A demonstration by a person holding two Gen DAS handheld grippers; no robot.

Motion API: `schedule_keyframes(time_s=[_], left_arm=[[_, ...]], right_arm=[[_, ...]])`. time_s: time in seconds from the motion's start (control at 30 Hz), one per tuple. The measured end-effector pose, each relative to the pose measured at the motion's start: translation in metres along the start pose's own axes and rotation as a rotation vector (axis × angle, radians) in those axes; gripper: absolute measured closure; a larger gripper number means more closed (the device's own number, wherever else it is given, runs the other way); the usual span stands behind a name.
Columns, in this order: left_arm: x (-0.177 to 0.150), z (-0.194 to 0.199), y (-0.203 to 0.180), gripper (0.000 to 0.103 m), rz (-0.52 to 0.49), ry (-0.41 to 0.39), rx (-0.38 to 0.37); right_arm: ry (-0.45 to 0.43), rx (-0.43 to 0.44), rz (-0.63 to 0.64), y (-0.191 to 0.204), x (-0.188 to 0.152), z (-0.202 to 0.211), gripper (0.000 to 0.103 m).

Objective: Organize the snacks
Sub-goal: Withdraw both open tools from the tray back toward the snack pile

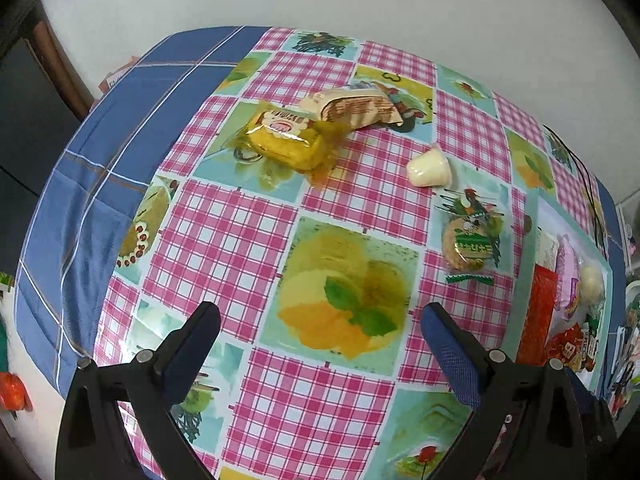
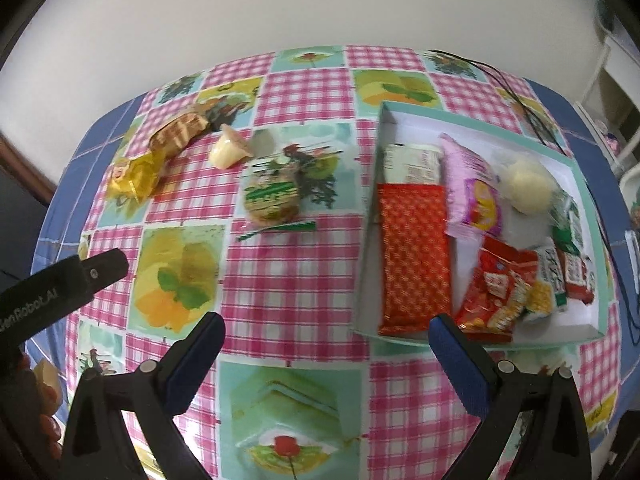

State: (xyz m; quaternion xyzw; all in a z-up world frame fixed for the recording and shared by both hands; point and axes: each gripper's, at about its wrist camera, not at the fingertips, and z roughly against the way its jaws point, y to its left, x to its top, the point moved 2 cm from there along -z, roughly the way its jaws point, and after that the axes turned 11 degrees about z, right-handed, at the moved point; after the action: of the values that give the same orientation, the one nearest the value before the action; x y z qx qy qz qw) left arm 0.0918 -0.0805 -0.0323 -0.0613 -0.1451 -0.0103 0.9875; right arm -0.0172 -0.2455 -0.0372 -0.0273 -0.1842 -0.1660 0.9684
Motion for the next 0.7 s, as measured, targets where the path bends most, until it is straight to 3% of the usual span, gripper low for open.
schedule_keyframes(time_s=[0.23,0.7], left_arm=[[0.013,-0.014,0.014,0.003,0.031,0.026,-0.014],[0.058,-0.022,0.015,0.003,0.066,-0.075,-0.126]], right_arm=[[-0.02,0.029,0.043,0.016,0.013,-0.014,0.0],[-0.086,0.075,0.011,0.011,0.051,-0.028,0.001]])
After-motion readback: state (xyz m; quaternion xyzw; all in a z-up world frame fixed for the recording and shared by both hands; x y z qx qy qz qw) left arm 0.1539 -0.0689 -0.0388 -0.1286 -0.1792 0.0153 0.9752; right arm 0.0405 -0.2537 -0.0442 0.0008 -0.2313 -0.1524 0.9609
